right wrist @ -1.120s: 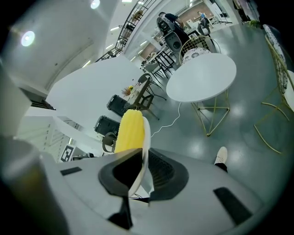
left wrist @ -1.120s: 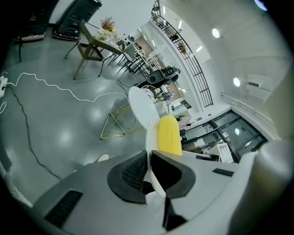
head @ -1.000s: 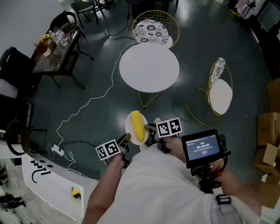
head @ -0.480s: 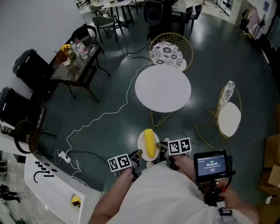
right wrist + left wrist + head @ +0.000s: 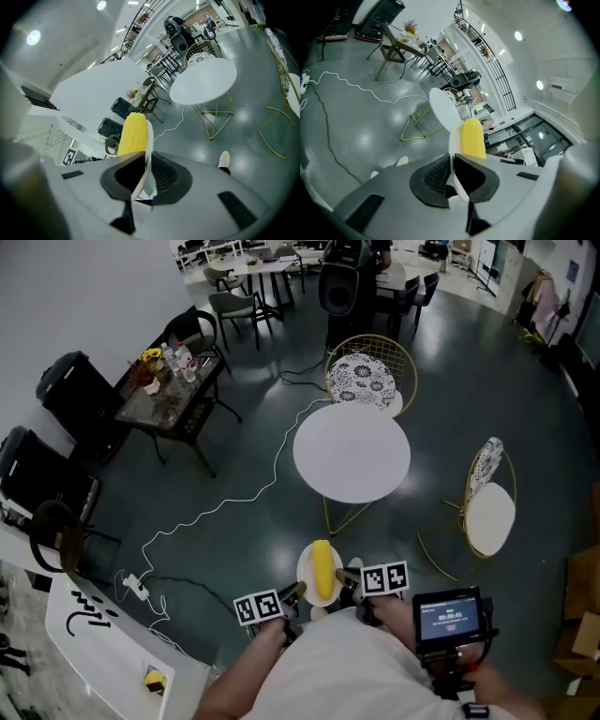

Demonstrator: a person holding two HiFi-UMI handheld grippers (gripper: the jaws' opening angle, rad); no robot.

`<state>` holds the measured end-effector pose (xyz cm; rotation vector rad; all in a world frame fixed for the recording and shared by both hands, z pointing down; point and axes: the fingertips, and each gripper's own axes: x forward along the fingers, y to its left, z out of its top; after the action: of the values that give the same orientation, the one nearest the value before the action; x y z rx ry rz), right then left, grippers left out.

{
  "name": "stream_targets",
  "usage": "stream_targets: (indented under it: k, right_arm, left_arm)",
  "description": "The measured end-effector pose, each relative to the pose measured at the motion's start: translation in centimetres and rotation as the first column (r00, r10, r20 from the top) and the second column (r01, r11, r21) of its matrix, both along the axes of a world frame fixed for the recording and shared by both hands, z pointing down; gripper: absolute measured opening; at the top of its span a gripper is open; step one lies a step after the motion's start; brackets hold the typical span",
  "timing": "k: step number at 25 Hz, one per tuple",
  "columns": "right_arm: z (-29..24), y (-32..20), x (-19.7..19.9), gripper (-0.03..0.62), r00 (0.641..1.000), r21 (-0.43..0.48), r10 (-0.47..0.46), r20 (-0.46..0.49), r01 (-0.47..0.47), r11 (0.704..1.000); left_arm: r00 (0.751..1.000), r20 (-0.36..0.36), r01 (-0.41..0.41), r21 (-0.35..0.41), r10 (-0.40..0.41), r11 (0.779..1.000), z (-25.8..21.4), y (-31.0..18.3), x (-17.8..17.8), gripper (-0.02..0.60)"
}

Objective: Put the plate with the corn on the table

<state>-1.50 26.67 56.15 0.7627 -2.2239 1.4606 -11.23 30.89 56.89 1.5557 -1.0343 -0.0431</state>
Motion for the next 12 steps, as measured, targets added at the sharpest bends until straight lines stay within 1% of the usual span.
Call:
stream_targets:
  k: [9,12]
  right_arm:
    - [0.0,-0.3,0.5,0.044,1.0,0.012,0.02,-0.006,-0.02,1.0]
    - [0.0,-1.3,0.0,0.044,1.0,0.03,0.011,-0.004,-0.011,0.999]
  left_arm:
    - [1.0,0.007,-0.017,0.013,0.016,1.0,-0.1,-0.3,0.3,0.037]
    - [1.0,0.017,-0.006,0.03,0.006,1.0,-0.3,-1.2,-0.4,0.035]
